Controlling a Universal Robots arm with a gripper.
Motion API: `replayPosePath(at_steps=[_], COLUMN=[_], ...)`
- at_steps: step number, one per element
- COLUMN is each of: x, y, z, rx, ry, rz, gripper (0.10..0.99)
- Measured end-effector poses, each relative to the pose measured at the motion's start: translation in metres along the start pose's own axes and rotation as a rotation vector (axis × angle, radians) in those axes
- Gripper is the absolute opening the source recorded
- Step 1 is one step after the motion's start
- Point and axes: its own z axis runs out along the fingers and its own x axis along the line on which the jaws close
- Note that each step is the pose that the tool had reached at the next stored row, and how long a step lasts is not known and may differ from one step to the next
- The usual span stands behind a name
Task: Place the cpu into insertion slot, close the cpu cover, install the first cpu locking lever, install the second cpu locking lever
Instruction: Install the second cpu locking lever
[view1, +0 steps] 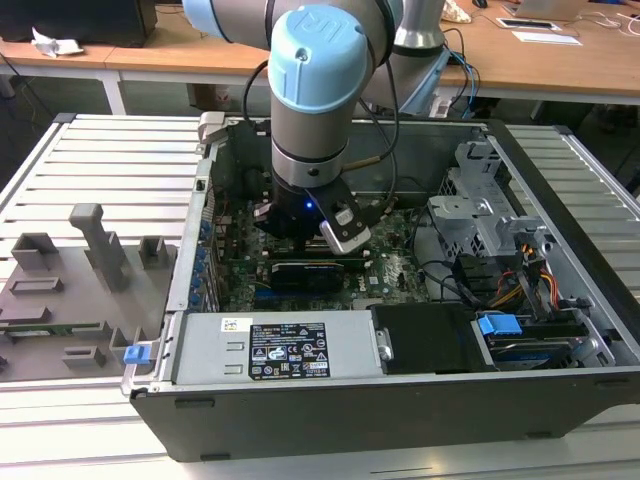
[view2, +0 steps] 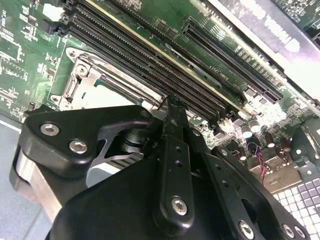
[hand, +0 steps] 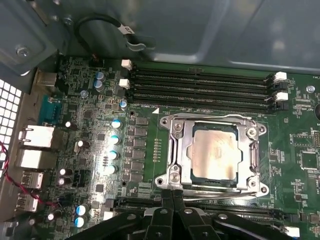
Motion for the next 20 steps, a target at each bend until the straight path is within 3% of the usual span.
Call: replayPosePath(at_steps=[5,9,14,20], x=[0.0002,0.0021,0.0058,0.0079], y=[-0.0013,-0.0016,-0.0023,-0.0030], z=[0.0054,0.0074,0.0117,0.0149], rx=[-0.010,-0.034,-0.055,-0.069], ry=[-0.0008,-0.0026,-0.0045,-0.0050], rz=[0.000,0.000,-0.001,-0.001], gripper=[0.106,0.106,0.106,0.106])
